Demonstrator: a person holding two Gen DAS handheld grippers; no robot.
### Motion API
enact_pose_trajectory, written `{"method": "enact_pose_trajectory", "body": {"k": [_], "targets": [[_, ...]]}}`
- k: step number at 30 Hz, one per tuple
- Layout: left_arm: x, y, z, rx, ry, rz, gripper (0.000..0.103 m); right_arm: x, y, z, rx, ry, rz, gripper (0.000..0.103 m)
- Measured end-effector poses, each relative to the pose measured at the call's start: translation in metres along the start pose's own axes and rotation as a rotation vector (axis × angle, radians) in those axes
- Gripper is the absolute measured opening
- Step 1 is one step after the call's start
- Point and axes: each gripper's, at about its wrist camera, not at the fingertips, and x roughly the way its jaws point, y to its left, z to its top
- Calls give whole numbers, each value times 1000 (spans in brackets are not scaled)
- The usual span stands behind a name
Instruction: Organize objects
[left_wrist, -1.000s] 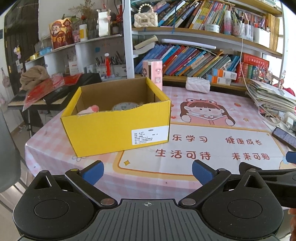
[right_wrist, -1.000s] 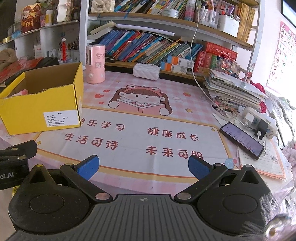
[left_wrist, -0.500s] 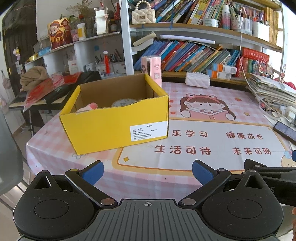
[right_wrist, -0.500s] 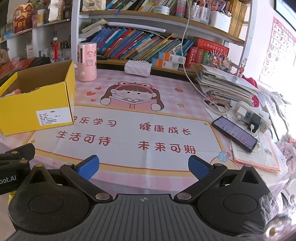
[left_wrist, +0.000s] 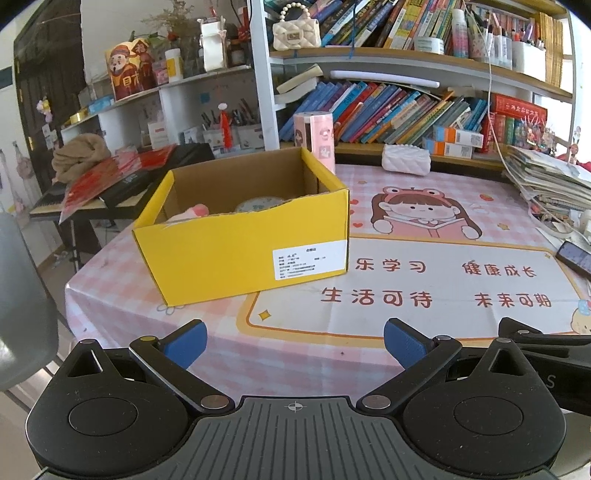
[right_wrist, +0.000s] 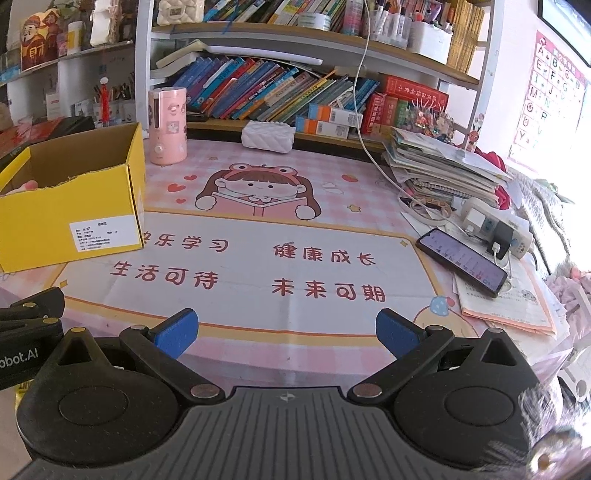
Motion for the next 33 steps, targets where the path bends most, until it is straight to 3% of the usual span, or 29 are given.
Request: {"method": "enact_pose_trajectory", "body": {"k": [33], "targets": [[4,-5,2,3,14,15,103,0,-6,0,-2,-3,-18,103]]}}
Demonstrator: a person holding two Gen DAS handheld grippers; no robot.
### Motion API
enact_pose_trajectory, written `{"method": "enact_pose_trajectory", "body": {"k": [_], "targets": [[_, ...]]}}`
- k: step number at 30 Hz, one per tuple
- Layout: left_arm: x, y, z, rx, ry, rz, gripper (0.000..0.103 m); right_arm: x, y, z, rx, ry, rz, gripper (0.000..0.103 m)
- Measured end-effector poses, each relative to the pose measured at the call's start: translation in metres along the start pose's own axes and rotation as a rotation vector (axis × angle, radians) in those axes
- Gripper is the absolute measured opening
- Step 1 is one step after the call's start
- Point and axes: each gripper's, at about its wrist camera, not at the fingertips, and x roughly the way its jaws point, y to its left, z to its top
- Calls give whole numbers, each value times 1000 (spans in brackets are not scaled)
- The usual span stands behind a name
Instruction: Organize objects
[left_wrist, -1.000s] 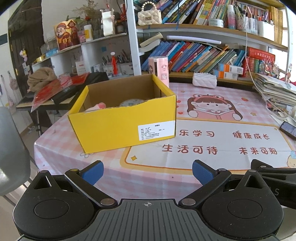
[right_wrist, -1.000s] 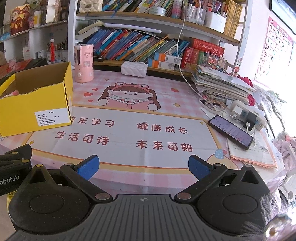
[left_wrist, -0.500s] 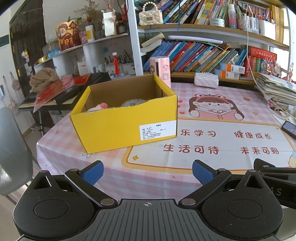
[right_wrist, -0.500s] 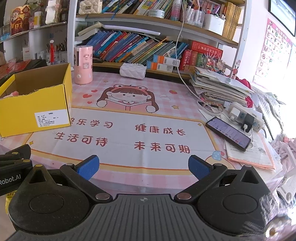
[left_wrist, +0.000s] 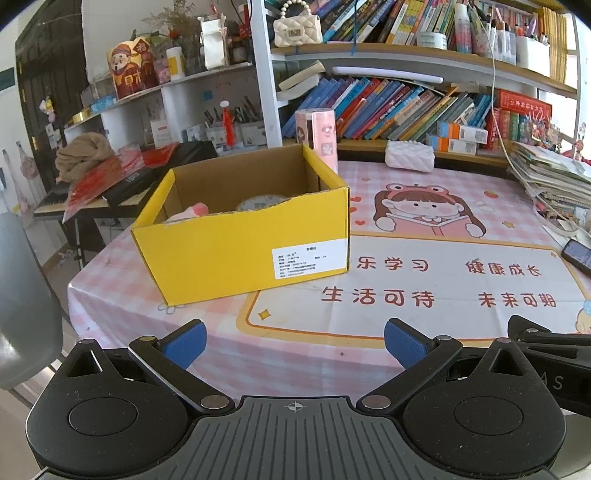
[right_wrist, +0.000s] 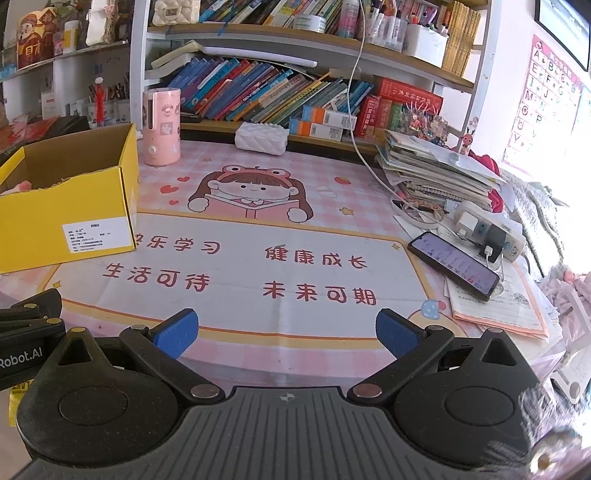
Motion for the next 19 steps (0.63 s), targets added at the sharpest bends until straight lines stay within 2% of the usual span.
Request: {"method": "enact_pose_trajectory", "body": {"k": [19], "targets": [[9,0,3,-7,22,-6,103,5,1,3,-6,7,-15,103]]}}
